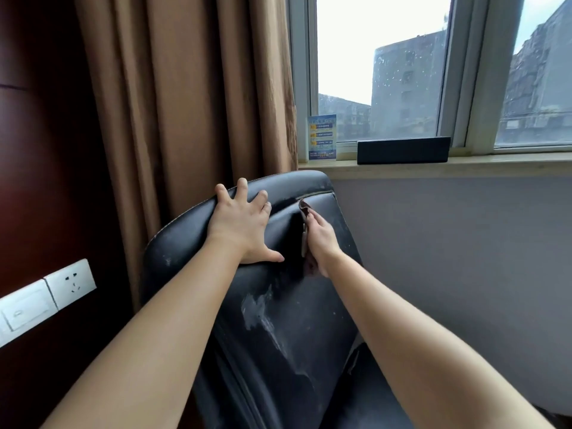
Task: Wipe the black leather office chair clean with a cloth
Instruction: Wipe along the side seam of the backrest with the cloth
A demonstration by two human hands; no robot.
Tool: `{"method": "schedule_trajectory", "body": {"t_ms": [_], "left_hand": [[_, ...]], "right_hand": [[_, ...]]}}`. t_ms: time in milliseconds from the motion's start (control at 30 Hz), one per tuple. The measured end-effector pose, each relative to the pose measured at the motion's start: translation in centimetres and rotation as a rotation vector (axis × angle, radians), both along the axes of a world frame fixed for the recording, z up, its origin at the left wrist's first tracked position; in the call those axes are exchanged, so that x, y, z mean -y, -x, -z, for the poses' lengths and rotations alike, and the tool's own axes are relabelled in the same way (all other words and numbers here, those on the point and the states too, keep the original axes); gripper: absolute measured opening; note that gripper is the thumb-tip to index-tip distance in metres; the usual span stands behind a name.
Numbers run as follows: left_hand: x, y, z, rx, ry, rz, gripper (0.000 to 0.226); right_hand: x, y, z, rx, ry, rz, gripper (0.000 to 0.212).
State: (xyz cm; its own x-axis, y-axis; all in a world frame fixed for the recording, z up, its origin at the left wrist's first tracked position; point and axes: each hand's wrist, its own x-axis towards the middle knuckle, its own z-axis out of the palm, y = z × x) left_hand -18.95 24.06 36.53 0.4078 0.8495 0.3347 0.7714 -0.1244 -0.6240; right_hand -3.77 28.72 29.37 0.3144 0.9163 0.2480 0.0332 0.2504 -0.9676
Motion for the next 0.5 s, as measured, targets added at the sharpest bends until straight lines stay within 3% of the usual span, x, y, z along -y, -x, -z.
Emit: {"method": "schedule_trajectory", "body": {"t_ms": [200,300,500], "left_hand": [[2.4,-0.2,-0.7,-0.002,0.057,-0.017,0.105],[4.2,0.1,-0.5,-0.01,0.099,-0.028,0.091],[9.9,0.6,2.9,0.061,0.106,0.027,0.072]], "right_hand": [[6.5,0.5,2.9,-0.281,0.189,-0.078,0.021],[8.8,0.5,3.3,-0.263,0.208,-0.085,0.032],[13.6,1.0,2.7,-0.33,0.181,-0.111,0.023]]}}
